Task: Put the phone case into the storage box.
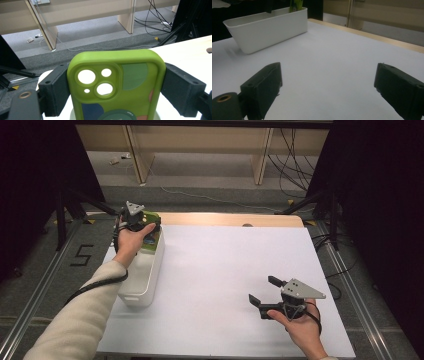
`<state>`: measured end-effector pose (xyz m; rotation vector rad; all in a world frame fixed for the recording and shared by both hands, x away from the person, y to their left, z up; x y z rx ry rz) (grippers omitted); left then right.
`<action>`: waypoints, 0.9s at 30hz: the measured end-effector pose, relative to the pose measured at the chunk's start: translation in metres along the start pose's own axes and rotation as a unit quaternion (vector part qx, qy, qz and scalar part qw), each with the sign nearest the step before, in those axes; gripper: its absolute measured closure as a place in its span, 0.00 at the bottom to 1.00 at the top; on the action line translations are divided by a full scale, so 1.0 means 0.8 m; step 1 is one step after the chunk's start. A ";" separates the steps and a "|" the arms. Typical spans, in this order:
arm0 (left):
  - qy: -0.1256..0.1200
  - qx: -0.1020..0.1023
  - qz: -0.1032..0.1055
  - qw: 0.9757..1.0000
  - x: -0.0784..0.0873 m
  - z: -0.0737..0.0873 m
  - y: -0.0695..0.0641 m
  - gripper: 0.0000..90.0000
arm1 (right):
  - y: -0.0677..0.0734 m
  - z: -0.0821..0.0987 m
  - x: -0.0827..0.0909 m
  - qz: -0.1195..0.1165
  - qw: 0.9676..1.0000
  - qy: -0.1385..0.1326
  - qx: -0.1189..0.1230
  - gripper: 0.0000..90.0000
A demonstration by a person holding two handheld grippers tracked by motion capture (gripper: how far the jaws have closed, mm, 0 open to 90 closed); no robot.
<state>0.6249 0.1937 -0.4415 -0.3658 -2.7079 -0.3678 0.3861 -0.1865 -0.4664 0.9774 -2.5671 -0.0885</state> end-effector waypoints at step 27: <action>0.015 -0.003 0.005 1.000 -0.007 0.008 -0.005 0.17 | 0.000 0.000 0.000 -0.001 1.000 0.001 0.000 0.10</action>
Point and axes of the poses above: each handheld gripper's, and its own axes: x roughly backward along the jaws, z roughly out of its underside, y roughly to its left, the point moved 9 cm from there along -x, roughly forward along the jaws, and after that the axes turned 10 degrees about -x, right-handed, at the moved point
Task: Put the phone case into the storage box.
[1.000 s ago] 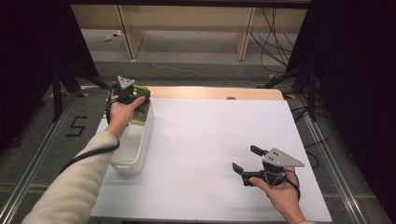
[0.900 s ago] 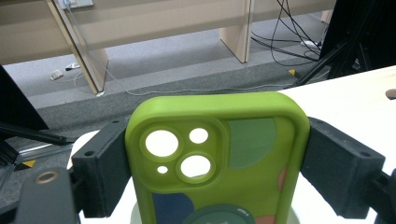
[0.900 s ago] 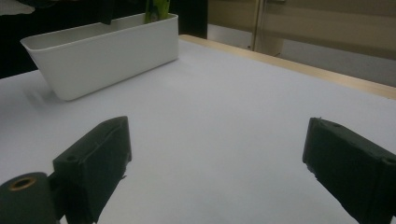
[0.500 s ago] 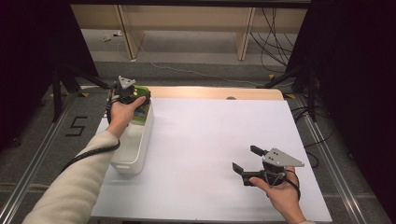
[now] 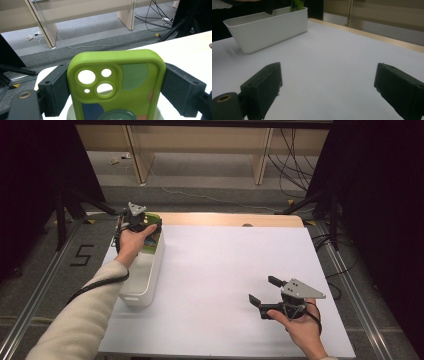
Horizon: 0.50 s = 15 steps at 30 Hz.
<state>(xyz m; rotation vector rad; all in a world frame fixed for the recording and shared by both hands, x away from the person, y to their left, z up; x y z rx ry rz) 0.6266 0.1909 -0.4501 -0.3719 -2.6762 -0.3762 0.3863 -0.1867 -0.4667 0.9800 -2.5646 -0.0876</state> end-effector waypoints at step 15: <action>0.007 -0.001 0.002 1.000 -0.003 0.003 -0.001 0.17 | 0.000 0.000 -0.001 0.000 1.000 0.001 0.000 0.10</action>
Point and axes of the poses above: each handheld gripper's, and its own axes: x roughly backward along the jaws, z roughly out of its underside, y roughly to its left, the point moved 9 cm from there along -x, roughly forward along the jaws, and after that the axes turned 10 degrees about -x, right-handed, at the moved point
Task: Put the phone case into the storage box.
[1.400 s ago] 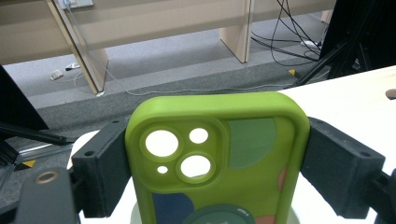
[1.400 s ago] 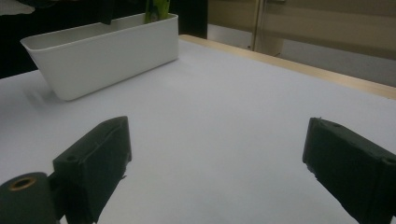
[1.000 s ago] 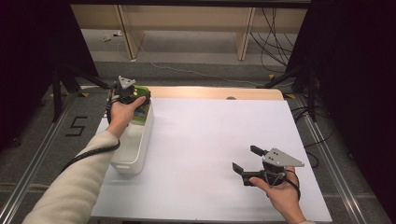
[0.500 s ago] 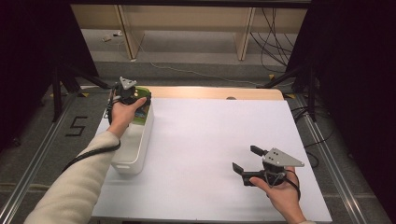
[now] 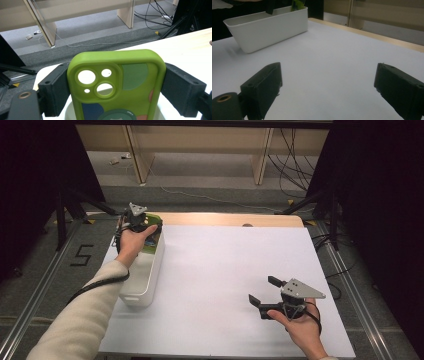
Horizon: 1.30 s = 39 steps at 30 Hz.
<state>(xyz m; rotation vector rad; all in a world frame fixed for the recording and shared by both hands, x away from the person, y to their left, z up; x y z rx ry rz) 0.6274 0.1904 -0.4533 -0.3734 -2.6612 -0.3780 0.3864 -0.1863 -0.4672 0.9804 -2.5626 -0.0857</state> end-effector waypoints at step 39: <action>0.010 -0.008 0.000 1.000 -0.006 0.002 0.001 0.15 | 0.000 0.001 0.000 -0.001 1.000 0.003 0.000 0.10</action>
Point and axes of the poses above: each handheld gripper's, and its own axes: x roughly backward along the jaws, z roughly out of its underside, y roughly to its left, the point moved 9 cm from there along -x, roughly forward along the jaws, and after that the axes turned 10 degrees about -x, right-handed, at the moved point
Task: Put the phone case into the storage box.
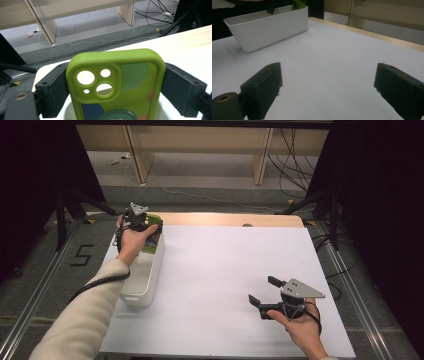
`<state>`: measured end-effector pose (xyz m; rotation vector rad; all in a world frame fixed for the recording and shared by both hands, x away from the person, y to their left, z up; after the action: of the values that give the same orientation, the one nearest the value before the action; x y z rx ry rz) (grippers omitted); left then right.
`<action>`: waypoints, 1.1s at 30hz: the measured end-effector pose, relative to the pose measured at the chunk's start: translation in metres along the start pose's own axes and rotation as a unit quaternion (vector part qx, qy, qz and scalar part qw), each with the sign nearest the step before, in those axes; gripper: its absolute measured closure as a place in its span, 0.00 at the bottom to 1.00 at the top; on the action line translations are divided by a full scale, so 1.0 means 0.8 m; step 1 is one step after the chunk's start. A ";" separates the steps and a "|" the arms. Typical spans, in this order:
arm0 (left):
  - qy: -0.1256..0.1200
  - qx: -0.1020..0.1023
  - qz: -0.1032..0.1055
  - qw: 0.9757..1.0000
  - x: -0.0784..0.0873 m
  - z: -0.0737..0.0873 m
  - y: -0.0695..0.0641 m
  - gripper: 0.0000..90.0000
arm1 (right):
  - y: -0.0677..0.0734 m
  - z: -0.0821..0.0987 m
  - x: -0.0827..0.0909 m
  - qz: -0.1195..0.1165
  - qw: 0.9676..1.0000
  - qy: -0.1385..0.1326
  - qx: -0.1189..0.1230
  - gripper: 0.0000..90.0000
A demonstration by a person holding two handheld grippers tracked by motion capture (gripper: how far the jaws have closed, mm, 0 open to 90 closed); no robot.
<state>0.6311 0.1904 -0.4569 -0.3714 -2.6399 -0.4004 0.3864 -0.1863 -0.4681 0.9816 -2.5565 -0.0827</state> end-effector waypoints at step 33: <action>-0.008 -0.013 -0.011 1.000 0.012 -0.012 0.000 0.00 | 0.001 0.000 0.000 -0.001 1.000 0.001 0.000 0.10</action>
<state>0.6265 0.1894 -0.4444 -0.3566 -2.6590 -0.4403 0.3859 -0.1856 -0.4681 0.9841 -2.5540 -0.0810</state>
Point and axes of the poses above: each handheld gripper's, and its own axes: x roughly backward along the jaws, z roughly out of its underside, y roughly to its left, the point moved 9 cm from there along -x, roughly forward along the jaws, and after that the axes turned 10 degrees about -x, right-handed, at the moved point
